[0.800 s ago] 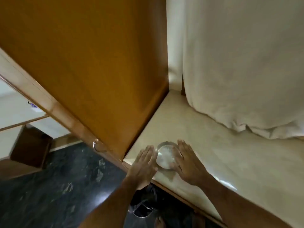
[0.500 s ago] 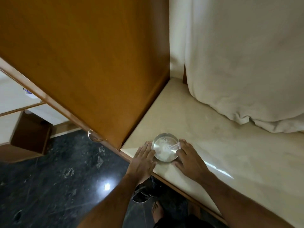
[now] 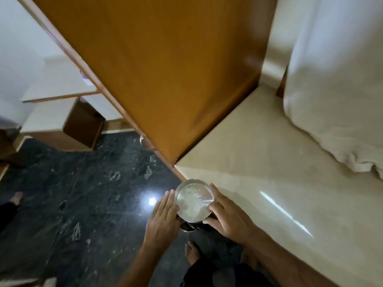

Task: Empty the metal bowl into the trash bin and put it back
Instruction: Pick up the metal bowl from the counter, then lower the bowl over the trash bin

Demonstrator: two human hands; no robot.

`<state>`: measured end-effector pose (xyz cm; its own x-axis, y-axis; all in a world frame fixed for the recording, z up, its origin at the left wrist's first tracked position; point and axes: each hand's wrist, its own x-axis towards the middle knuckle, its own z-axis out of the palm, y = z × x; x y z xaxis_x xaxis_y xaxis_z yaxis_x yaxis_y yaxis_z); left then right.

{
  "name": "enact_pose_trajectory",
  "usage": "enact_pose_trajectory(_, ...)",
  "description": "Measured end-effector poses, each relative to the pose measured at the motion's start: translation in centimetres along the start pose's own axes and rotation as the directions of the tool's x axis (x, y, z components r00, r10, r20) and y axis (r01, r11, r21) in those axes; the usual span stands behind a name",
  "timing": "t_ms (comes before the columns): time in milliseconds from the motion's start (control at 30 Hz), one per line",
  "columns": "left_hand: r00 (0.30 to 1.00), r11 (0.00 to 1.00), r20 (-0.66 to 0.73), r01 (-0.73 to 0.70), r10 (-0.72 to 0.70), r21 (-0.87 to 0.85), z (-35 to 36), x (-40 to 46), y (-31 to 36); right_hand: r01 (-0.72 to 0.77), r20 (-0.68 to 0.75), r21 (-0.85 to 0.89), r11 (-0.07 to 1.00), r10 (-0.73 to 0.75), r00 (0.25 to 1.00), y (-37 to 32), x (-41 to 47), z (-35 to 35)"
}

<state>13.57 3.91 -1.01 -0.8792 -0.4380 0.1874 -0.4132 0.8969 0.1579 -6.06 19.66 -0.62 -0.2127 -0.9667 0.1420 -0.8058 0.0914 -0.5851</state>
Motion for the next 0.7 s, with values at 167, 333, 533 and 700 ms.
enact_pose_trajectory(167,0.991,0.994,0.073,0.110,-0.109,0.001,1.0,-7.0,-3.8,0.087,0.123,-0.010,0.996,-0.085,0.989,-3.1,0.3,6.3)
enact_pose_trajectory(333,0.981,0.994,0.178,0.090,-0.077,-0.066,6.4,-10.5,-8.6,-0.122,0.221,0.056,0.991,0.107,0.969,-4.2,0.1,13.8)
enact_pose_trajectory(533,0.910,0.991,0.413,0.026,0.033,-0.135,16.4,-10.5,-13.9,-0.266,0.174,-0.141,0.953,0.289,0.941,-2.4,0.7,21.2)
enact_pose_trajectory(700,0.853,0.954,0.521,0.144,0.015,-0.264,25.0,-10.0,-16.5,-0.296,0.264,-0.240,0.925,0.355,0.897,3.5,0.8,28.4)
